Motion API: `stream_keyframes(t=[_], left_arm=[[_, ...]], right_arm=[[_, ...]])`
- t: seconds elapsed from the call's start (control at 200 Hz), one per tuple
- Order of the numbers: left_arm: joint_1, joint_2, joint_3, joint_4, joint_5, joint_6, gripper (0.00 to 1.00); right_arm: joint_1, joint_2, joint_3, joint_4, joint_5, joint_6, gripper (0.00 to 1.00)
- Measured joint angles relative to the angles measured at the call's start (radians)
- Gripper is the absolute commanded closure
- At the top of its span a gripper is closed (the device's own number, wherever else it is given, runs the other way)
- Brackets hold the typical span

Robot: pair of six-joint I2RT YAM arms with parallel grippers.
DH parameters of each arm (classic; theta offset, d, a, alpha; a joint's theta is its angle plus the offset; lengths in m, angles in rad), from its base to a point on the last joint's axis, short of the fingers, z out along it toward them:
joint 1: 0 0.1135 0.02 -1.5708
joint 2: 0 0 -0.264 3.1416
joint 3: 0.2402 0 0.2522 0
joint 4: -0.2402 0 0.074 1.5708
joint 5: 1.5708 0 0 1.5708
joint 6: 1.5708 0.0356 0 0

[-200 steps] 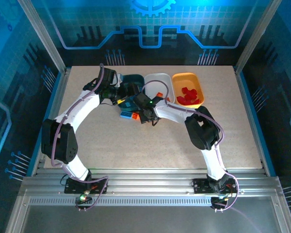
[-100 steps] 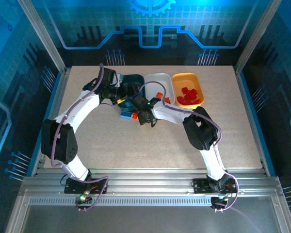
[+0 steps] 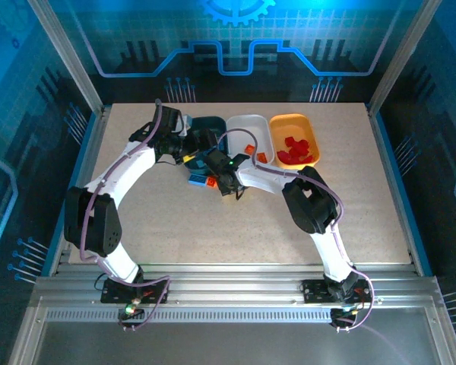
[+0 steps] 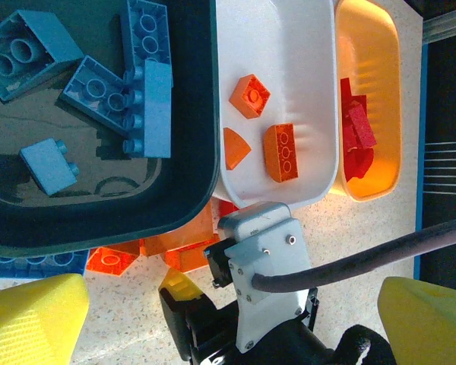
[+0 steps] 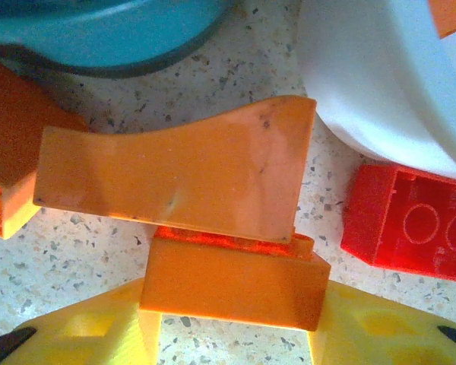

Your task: Sort the legos into containers by color

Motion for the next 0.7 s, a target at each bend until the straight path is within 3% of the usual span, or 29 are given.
stream_keyframes(t=[0.42,0.7], left_arm=[[0.023,-0.014,-0.006,0.0,0.0,0.0,0.01],[0.065,-0.043,-0.018,0.005,0.0,-0.001,0.01]], right_arm=[[0.015,-0.161,-0.166,0.029,0.014,-0.002,0.55],[-0.019,-0.286,-0.163,0.05,-0.014,-0.036,0.54]])
